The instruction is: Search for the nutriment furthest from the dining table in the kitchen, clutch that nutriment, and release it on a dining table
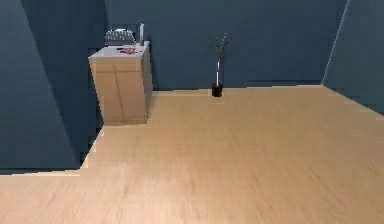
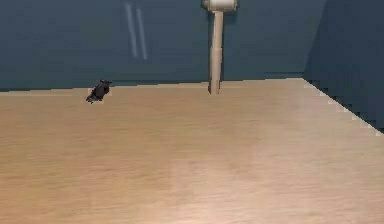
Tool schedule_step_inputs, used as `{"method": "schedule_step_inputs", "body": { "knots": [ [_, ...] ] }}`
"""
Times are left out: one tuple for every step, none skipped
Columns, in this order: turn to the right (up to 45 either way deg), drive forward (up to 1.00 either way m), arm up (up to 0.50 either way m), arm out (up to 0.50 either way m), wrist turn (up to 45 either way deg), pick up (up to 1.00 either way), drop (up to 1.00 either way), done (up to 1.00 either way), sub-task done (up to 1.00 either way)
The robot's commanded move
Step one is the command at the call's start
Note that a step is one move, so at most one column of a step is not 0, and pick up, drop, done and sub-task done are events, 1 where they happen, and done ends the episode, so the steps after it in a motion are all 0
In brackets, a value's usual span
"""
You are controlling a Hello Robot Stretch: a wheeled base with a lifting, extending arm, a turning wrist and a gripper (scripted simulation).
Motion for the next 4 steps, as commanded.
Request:
{"method": "schedule_step_inputs", "body": {
  "knots": [
    [0.0, 0.35, 0.0, 0.0, 0.0, 0.0, 0.0, 0.0, 0.0],
    [-45.0, 0.0, 0.0, 0.0, 0.0, 0.0, 0.0, 0.0, 0.0],
    [-18.0, 0.0, 0.0, 0.0, 0.0, 0.0, 0.0, 0.0, 0.0],
    [0.0, 0.6, 0.0, 0.0, 0.0, 0.0, 0.0, 0.0, 0.0]
  ]
}}
